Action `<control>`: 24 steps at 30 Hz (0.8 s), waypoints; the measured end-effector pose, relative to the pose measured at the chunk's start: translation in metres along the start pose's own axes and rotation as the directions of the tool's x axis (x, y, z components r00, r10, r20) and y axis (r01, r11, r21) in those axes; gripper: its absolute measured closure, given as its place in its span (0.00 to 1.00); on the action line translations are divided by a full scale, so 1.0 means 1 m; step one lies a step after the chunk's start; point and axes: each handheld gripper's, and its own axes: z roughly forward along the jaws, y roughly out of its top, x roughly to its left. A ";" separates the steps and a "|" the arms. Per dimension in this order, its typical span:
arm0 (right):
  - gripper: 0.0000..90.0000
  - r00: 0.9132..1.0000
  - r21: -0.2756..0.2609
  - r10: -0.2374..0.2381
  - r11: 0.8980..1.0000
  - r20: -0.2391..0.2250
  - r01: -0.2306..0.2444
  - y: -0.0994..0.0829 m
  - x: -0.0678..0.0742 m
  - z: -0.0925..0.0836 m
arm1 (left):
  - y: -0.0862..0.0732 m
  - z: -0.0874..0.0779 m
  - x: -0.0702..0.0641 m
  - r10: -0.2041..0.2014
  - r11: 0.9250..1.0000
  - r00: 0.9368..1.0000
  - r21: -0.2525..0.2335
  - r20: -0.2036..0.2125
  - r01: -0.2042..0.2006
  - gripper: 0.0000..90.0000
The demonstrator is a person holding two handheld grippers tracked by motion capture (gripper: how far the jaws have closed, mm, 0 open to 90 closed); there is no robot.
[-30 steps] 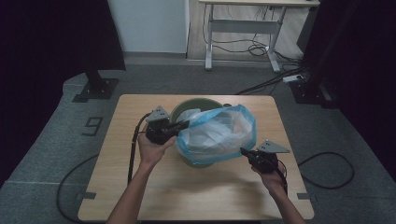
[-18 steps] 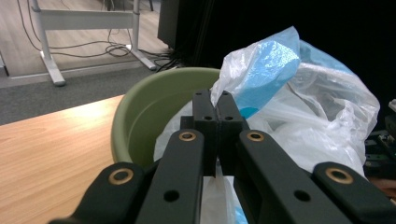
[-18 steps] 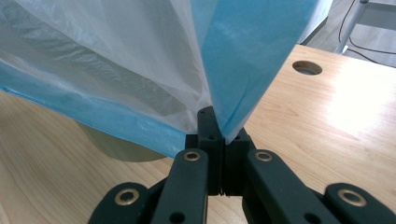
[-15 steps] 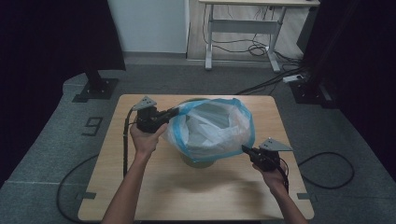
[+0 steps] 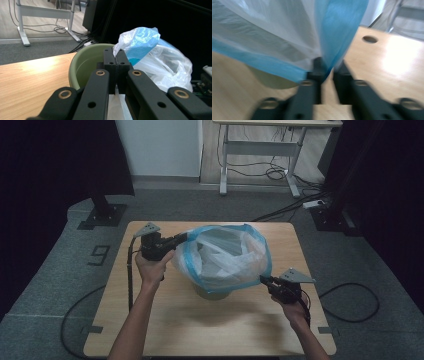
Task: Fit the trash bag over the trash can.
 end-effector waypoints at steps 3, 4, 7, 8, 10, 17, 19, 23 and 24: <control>0.66 1.000 -0.038 0.017 0.999 0.023 -0.016 0.000 -0.003 -0.010 | -0.002 -0.002 -0.003 0.017 1.000 1.000 0.003 -0.007 -0.017 0.99; 0.63 0.999 -0.047 0.020 0.999 0.030 -0.019 0.000 -0.004 -0.013 | -0.004 -0.002 -0.003 0.018 1.000 1.000 0.005 -0.010 -0.018 0.99; 0.56 0.997 -0.077 0.038 0.997 0.069 -0.032 0.003 -0.010 -0.029 | -0.006 -0.003 -0.002 0.012 1.000 1.000 0.008 -0.009 -0.012 0.99; 0.53 0.996 -0.087 0.040 0.996 0.082 -0.033 0.005 -0.011 -0.034 | -0.007 -0.003 -0.002 0.010 1.000 1.000 0.008 -0.009 -0.010 0.99; 0.50 0.993 -0.106 0.042 0.994 0.115 -0.030 0.010 -0.014 -0.042 | -0.008 -0.003 -0.002 0.010 1.000 1.000 0.008 -0.006 -0.010 1.00; 0.40 0.994 -0.139 0.032 0.990 0.100 -0.018 0.040 -0.013 -0.051 | -0.012 0.001 -0.009 0.016 1.000 1.000 0.013 0.011 -0.016 0.99; 0.38 0.997 -0.140 0.017 0.990 0.080 -0.006 0.048 -0.009 -0.048 | -0.013 0.002 -0.011 0.021 1.000 1.000 0.017 0.010 -0.021 0.99; 0.36 0.999 -0.152 0.011 0.988 0.047 -0.004 0.063 -0.002 -0.042 | -0.014 0.004 -0.013 0.028 0.999 1.000 0.027 0.010 -0.029 0.99; 0.36 0.999 -0.152 0.011 0.988 0.041 -0.005 0.065 -0.001 -0.041 | -0.014 0.004 -0.014 0.030 0.999 0.999 0.029 0.011 -0.030 0.99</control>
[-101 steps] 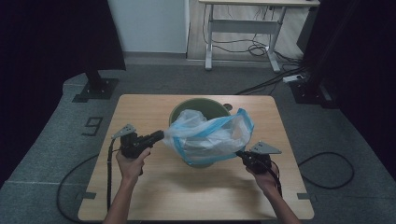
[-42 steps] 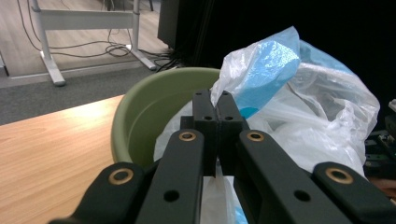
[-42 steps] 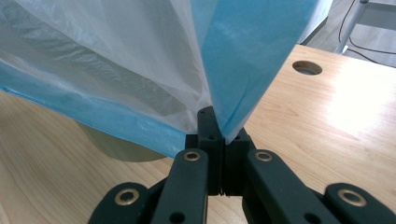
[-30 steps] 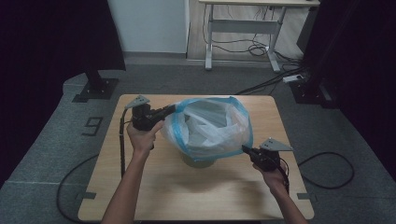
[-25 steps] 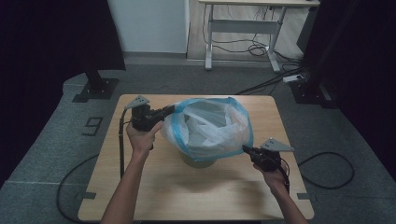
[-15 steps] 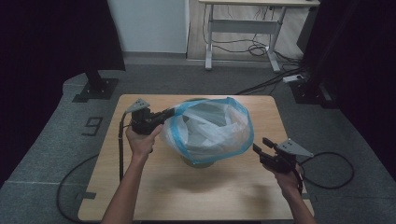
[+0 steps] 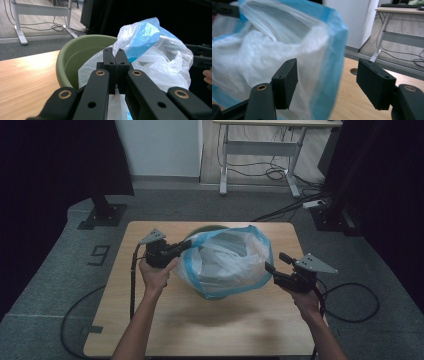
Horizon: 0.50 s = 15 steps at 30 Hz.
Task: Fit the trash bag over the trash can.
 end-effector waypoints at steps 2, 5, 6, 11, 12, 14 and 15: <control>0.35 1.000 0.003 0.005 1.000 -0.022 -0.005 0.005 0.003 0.004 | -0.001 0.001 -0.001 0.002 1.000 1.000 0.003 0.003 -0.002 0.99; 0.35 1.000 0.020 0.006 1.000 -0.029 -0.006 0.009 0.007 0.010 | -0.002 0.002 -0.003 0.005 1.000 1.000 0.007 0.006 -0.005 0.99; 0.35 1.000 0.025 0.008 1.000 -0.030 -0.007 0.009 0.008 0.012 | -0.002 0.002 -0.003 0.003 1.000 1.000 0.008 0.006 -0.003 1.00; 0.40 0.997 0.040 0.034 0.999 -0.063 -0.032 0.009 0.008 0.020 | -0.003 0.003 -0.005 0.009 1.000 1.000 0.008 0.012 -0.009 0.99; 0.42 0.996 0.048 0.045 0.998 -0.075 -0.041 0.008 0.008 0.022 | -0.003 0.003 -0.005 0.009 1.000 1.000 0.008 0.013 -0.009 0.99; 0.55 0.994 0.054 0.045 0.998 -0.095 -0.040 0.007 0.007 0.026 | -0.002 0.002 -0.005 0.010 1.000 1.000 0.007 0.012 -0.010 0.99; 0.64 0.994 0.055 0.036 0.998 -0.101 -0.031 0.006 0.008 0.027 | -0.002 0.002 -0.005 0.010 1.000 1.000 0.006 0.012 -0.010 0.99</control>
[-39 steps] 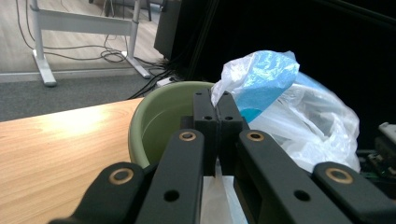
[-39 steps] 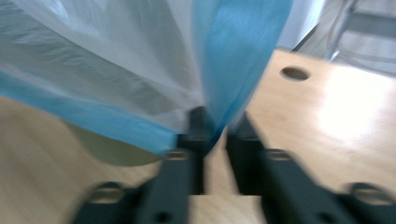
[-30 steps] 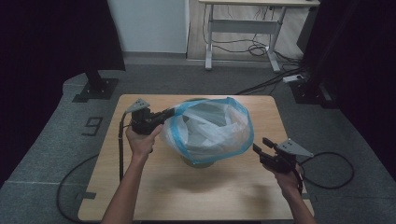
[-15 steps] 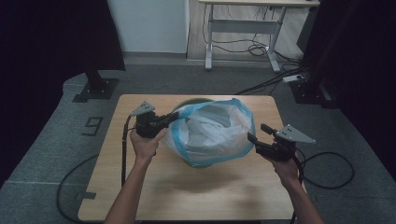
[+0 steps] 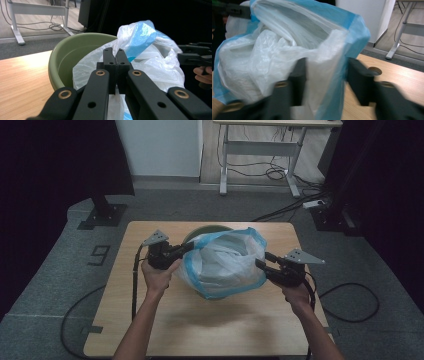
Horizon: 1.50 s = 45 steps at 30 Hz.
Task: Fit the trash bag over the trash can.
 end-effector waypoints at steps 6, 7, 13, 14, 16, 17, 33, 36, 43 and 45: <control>0.96 0.997 0.004 -0.065 0.998 0.045 0.065 0.000 0.002 0.005 | 0.004 -0.005 0.003 0.000 1.000 1.000 -0.010 -0.011 0.000 0.99; 0.97 0.996 0.006 -0.070 0.998 0.057 0.070 0.000 0.001 0.005 | 0.005 -0.007 0.004 -0.001 1.000 1.000 -0.014 -0.012 0.001 0.99; 0.98 0.990 0.014 -0.072 0.997 0.119 0.071 0.004 -0.008 0.012 | 0.012 -0.012 0.012 -0.004 1.000 0.999 -0.027 -0.036 0.003 0.99; 0.98 0.989 0.013 -0.069 0.998 0.128 0.067 0.006 -0.010 0.013 | 0.013 -0.013 0.013 -0.007 1.000 0.999 -0.028 -0.039 0.006 0.99; 0.98 0.986 0.022 -0.080 0.997 0.145 0.078 0.008 -0.012 0.016 | 0.014 -0.013 0.016 -0.007 0.999 0.999 -0.031 -0.045 0.006 1.00; 0.98 0.985 0.024 -0.085 0.996 0.153 0.082 0.009 -0.014 0.018 | 0.015 -0.014 0.017 -0.008 0.999 0.999 -0.034 -0.049 0.006 0.99; 0.98 0.973 0.058 -0.077 0.996 0.217 0.066 0.006 -0.029 0.052 | 0.016 -0.013 0.042 -0.048 0.998 0.992 -0.052 -0.119 0.042 0.99; 0.98 0.973 0.059 -0.081 0.996 0.216 0.070 0.005 -0.029 0.055 | 0.015 -0.013 0.044 -0.046 0.998 0.991 -0.049 -0.125 0.040 0.99; 0.98 0.977 0.050 -0.069 0.997 0.203 0.060 0.000 -0.032 0.061 | 0.010 -0.012 0.053 -0.058 0.998 0.987 -0.029 -0.148 0.054 0.99; 0.98 0.978 0.049 -0.065 0.997 0.200 0.056 -0.004 -0.033 0.063 | 0.007 -0.010 0.058 -0.068 0.998 0.986 -0.022 -0.155 0.065 0.99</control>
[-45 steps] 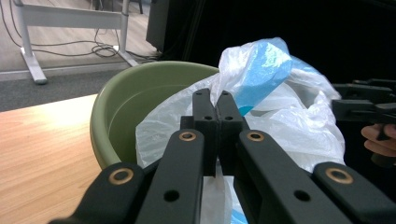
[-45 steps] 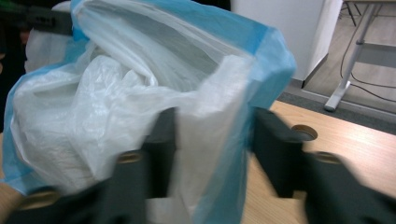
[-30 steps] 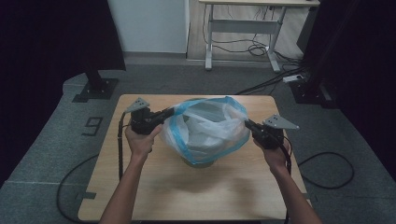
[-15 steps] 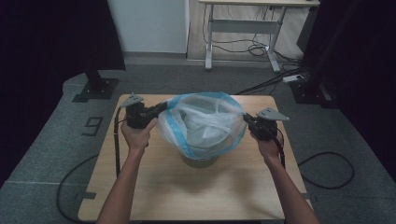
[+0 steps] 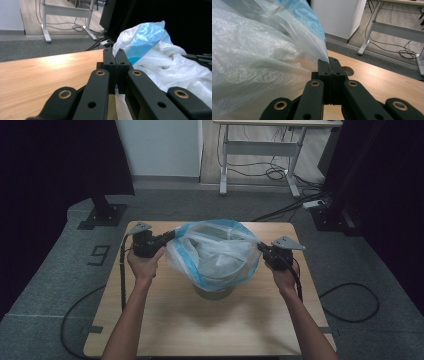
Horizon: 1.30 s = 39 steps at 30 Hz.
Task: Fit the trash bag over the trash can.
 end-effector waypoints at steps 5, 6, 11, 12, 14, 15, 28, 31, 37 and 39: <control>0.98 1.000 0.010 0.020 1.000 -0.012 -0.020 -0.009 0.000 0.009 | -0.009 0.009 0.011 -0.032 0.999 0.999 0.027 -0.009 0.033 0.99; 0.98 1.000 0.015 0.019 1.000 -0.016 -0.019 -0.010 0.000 0.011 | -0.010 0.011 0.012 -0.036 0.999 0.999 0.030 -0.009 0.036 0.99; 0.98 0.999 0.034 0.036 0.999 -0.024 -0.035 -0.019 0.001 0.022 | -0.017 0.021 0.019 -0.059 0.996 0.998 0.059 -0.017 0.059 0.99; 0.98 0.999 0.039 0.042 0.998 -0.027 -0.041 -0.021 0.001 0.024 | -0.019 0.023 0.021 -0.063 0.996 0.998 0.065 -0.018 0.064 0.99; 0.98 0.998 0.052 0.052 0.997 -0.031 -0.051 -0.025 0.001 0.028 | -0.023 0.027 0.023 -0.069 0.994 0.997 0.079 -0.021 0.070 0.99; 0.98 0.998 0.060 0.057 0.997 -0.035 -0.054 -0.027 0.002 0.031 | -0.023 0.027 0.023 -0.070 0.994 0.997 0.083 -0.020 0.072 0.99; 0.98 0.996 0.113 0.050 0.993 -0.079 -0.041 -0.034 0.010 0.043 | -0.036 0.045 0.025 -0.083 0.985 0.996 0.152 -0.016 0.085 0.99; 0.98 0.994 0.129 0.060 0.990 -0.086 -0.049 -0.036 0.010 0.046 | -0.038 0.049 0.027 -0.099 0.982 0.995 0.164 -0.008 0.099 0.99; 0.98 0.993 0.148 0.060 0.988 -0.100 -0.045 -0.038 0.013 0.050 | -0.039 0.054 0.027 -0.113 0.978 0.994 0.179 -0.002 0.111 0.99; 0.98 0.992 0.154 0.064 0.987 -0.105 -0.048 -0.039 0.013 0.051 | -0.040 0.056 0.029 -0.125 0.975 0.992 0.185 0.001 0.123 0.99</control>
